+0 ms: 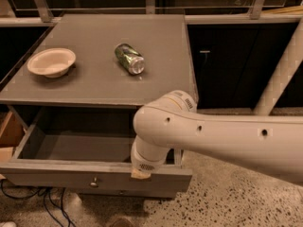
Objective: Open top drawer
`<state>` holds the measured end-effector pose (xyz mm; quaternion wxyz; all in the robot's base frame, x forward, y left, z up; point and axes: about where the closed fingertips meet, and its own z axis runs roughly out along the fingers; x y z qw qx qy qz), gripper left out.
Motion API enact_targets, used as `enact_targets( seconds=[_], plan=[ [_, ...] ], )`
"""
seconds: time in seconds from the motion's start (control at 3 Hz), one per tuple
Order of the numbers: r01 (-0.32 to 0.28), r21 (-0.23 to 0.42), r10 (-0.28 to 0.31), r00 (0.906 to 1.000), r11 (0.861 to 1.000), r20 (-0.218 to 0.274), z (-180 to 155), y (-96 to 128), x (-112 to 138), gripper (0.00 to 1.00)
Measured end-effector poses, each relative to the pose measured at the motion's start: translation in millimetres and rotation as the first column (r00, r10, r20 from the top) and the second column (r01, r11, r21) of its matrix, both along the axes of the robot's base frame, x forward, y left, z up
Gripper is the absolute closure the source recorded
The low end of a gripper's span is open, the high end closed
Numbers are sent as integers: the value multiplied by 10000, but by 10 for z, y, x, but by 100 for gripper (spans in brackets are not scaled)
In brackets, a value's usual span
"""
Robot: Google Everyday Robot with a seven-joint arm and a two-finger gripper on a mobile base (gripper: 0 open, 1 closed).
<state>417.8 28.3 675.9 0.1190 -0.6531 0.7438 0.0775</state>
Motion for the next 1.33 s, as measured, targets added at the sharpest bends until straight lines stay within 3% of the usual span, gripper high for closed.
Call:
enact_targets(
  seconds=[0.67,1.33],
  plan=[
    [23,9,-23,10000,10000,-67,38,-24,-59,100],
    [23,9,-23,10000,10000,-67,38,-24,-59,59]
  ],
)
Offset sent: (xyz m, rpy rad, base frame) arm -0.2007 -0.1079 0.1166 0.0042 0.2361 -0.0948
